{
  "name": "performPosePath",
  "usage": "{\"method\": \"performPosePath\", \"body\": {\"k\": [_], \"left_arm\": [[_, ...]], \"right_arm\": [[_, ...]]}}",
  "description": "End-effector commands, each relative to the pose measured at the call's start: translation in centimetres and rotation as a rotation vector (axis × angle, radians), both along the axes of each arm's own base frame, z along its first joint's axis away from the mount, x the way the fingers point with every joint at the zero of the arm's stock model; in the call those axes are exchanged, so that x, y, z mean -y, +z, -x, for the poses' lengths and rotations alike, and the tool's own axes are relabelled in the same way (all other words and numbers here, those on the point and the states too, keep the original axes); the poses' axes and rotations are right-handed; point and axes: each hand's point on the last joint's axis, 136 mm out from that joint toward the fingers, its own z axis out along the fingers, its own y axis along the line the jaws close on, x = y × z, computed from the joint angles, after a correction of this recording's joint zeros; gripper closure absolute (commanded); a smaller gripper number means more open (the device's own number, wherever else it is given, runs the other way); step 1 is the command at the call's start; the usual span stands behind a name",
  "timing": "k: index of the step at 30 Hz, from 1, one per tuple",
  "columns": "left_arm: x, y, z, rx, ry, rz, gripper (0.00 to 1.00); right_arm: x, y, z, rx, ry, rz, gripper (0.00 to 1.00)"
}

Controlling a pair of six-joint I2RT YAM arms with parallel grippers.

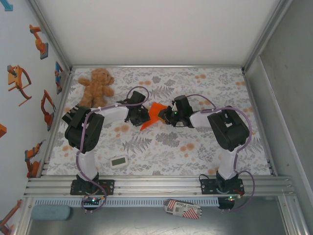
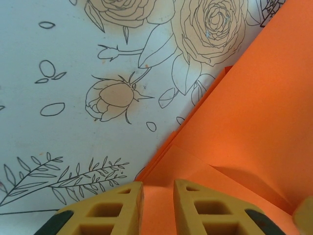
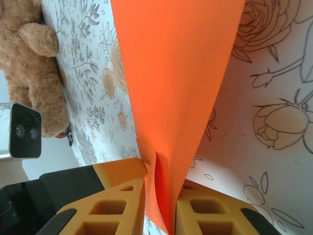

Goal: Fold a paper plane with a square sheet of paper (pick it up from the middle)

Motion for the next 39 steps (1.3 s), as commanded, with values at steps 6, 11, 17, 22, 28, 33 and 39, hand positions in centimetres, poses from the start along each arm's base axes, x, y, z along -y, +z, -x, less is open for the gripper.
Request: {"method": "performPosePath", "body": {"k": [6, 11, 17, 22, 28, 33, 39], "left_arm": [[-1.2, 0.6, 0.3, -0.009, 0.009, -0.026, 0.77], [-0.9, 4.5, -0.9, 0.102, -0.042, -0.006, 0.72], [-0.1, 7.5, -0.9, 0.279, -0.173, 0.016, 0.65], [1.5, 8.2, -0.1, 0.406, -0.310, 0.043, 0.51], [4.1, 8.2, 1.3, 0.522, -0.471, 0.039, 0.43], [6.0, 7.0, 2.0, 0.588, -0.591, 0.018, 0.42], [8.0, 5.9, 2.7, 0.707, -0.793, -0.104, 0.43]], "right_arm": [[-0.1, -0.2, -0.2, 0.009, -0.015, -0.006, 0.92], [0.2, 0.6, -0.2, 0.040, -0.019, 0.003, 0.98], [1.6, 1.8, 0.1, 0.062, -0.035, 0.064, 1.00], [3.3, 2.1, 0.5, 0.032, -0.058, 0.098, 1.00], [4.9, 2.1, 0.6, -0.023, -0.116, 0.096, 1.00], [5.8, 2.3, 0.5, -0.066, -0.161, 0.078, 1.00], [6.7, 2.4, 0.5, -0.112, -0.194, 0.061, 1.00]]}}
